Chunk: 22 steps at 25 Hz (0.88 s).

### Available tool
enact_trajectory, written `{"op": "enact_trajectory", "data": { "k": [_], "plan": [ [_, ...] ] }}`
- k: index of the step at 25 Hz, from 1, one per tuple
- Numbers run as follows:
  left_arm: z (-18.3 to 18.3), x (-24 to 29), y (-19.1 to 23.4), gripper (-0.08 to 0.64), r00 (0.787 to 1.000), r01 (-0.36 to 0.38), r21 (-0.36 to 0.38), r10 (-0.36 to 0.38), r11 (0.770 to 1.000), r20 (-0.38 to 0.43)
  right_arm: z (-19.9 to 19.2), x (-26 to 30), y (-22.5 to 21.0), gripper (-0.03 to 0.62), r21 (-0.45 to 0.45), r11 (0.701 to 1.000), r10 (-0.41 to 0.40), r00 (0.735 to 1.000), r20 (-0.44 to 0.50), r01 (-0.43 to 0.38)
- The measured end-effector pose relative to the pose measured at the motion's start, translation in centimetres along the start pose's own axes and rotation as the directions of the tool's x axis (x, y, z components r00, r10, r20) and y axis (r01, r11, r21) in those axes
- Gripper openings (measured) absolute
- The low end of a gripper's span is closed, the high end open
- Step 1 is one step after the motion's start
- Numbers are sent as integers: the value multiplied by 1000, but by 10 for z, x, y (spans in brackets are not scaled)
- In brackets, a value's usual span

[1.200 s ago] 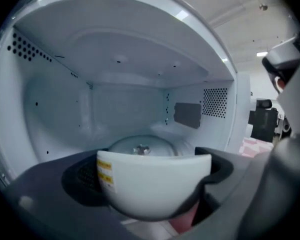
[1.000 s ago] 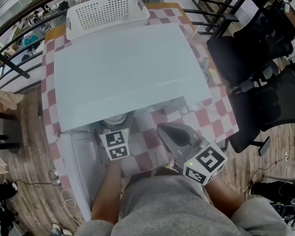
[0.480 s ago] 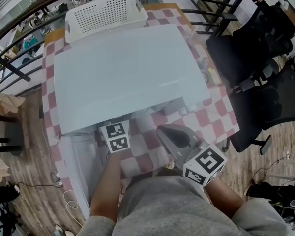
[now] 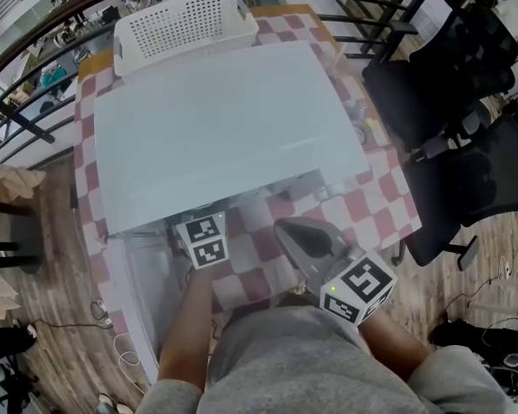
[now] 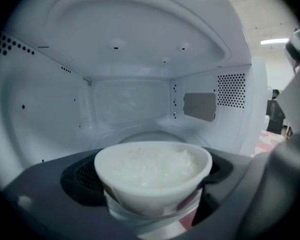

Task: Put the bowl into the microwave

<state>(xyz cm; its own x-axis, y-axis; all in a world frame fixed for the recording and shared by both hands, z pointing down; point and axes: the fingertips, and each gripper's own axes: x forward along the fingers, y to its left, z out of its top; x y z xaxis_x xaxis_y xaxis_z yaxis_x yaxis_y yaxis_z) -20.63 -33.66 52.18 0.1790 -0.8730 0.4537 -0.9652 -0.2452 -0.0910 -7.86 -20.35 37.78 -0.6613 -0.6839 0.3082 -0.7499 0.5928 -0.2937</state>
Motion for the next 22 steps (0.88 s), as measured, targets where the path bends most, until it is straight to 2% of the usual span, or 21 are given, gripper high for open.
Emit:
{"op": "enact_trajectory", "data": {
  "k": [4, 7, 15, 22],
  "plan": [
    [-9, 2, -4, 536, 999, 13, 53, -10, 999, -49, -1, -1, 1, 0, -3, 1000, 4, 1000, 1, -4],
    [-9, 6, -2, 534, 998, 0, 57, 3, 998, -56, -2, -3, -1, 0, -2, 1000, 2, 1000, 5, -2],
    [-5, -9, -6, 535, 999, 36, -10, -36, 999, -2, -5, -9, -3, 0, 5, 1000, 3, 1000, 11, -3],
    [-10, -43, -1, 535, 999, -19, -46, 21, 999, 44, -3, -17, 0, 0, -18, 999, 43, 999, 13, -42]
  ]
}}
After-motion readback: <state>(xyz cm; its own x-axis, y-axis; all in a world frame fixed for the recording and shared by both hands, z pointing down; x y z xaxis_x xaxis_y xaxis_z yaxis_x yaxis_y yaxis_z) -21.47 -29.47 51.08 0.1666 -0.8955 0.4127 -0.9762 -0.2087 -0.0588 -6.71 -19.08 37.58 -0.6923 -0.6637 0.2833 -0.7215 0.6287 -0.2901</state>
